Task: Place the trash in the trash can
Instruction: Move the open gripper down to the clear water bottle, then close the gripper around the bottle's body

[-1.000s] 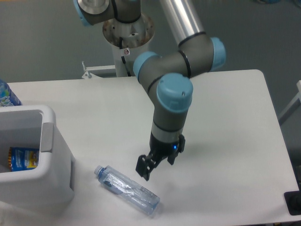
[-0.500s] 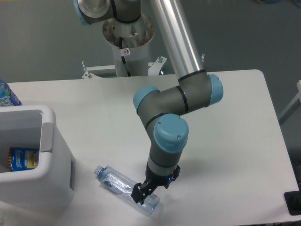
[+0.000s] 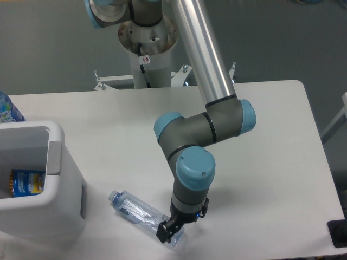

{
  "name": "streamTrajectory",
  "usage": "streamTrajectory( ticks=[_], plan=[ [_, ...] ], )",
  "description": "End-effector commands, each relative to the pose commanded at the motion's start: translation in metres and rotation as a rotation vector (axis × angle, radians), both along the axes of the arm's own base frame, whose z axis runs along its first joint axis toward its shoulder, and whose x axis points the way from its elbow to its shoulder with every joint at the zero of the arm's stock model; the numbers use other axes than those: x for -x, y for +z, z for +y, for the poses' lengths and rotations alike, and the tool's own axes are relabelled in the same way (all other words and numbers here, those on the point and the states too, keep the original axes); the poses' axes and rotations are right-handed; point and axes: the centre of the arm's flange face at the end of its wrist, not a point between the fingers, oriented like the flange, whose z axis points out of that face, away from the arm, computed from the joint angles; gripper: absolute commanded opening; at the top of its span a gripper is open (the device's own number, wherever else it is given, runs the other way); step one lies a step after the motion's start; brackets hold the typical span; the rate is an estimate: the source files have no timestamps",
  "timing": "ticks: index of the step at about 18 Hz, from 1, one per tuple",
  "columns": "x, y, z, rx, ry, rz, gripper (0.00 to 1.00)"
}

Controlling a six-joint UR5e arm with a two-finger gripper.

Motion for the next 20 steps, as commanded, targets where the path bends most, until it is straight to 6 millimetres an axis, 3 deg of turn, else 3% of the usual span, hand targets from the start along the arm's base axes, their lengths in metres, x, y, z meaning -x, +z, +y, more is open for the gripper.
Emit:
streamTrajectory(
  ticks=[5, 12, 20],
  plan=[
    [-0.007, -0.003, 0.002, 0.025, 0.045, 0.009, 1.00],
    [-0.036, -0.019, 0.019, 0.055, 0.005, 0.008, 1.00],
    [-0.038, -0.047, 0.022, 0.100, -0.005, 0.007, 1.00]
  ],
)
